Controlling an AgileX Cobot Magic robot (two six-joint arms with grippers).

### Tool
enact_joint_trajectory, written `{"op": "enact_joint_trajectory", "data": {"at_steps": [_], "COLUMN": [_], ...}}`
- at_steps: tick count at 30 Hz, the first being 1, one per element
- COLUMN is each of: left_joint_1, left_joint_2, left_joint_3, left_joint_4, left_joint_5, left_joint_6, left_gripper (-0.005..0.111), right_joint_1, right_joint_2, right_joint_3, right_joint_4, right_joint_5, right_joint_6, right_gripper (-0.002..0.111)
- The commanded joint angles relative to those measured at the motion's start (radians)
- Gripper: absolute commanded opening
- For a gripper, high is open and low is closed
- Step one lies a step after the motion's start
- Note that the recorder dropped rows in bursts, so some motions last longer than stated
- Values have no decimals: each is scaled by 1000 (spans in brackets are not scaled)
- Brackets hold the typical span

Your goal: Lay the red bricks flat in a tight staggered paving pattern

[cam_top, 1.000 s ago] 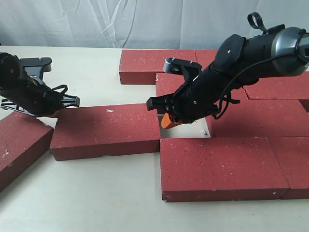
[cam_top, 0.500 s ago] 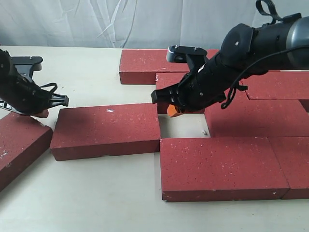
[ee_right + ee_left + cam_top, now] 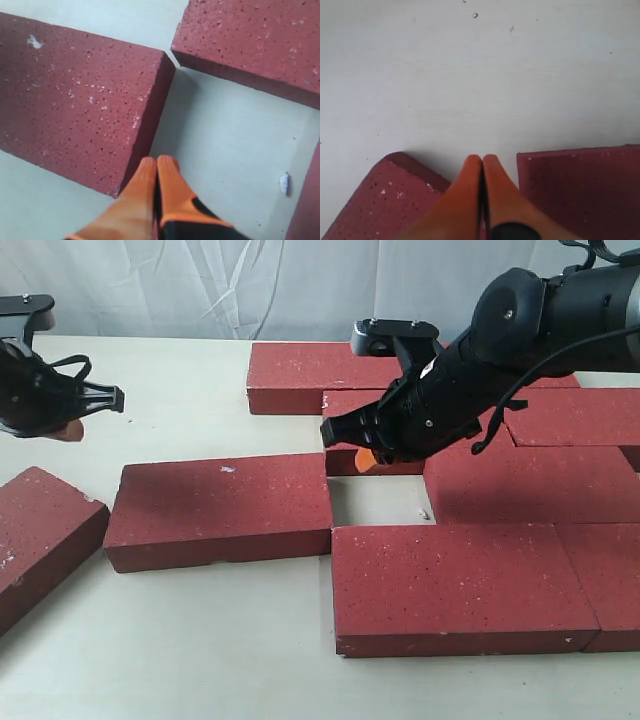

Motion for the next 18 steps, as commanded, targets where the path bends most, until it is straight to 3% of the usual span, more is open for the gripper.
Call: {"op": "enact_joint_trajectory", "data": {"at_steps": [1,10,14,18], "left_joint_1": [-4,-10,-52,-94], "left_joint_2": [-1,90,128,171], "left_joint_3": [-4,-4,-4,-4], "left_joint_4": [-11,-95,-201,-197], "left_joint_5": [15,-7,-40,-67], "left_joint_6": [0,57,180,191], "left_gripper": [0,0,0,0], "right_joint_1": [2,2,2,2], "right_joint_2": [-12,-84,-107,-110], "right_joint_3": [-2,-2,-2,-2], "right_joint_4": [-25,-72,-177,-298], "right_joint_5": [23,36,34,41], "right_joint_6": [0,6,90,201], "right_gripper": [-1,-1,-1,-1]}}
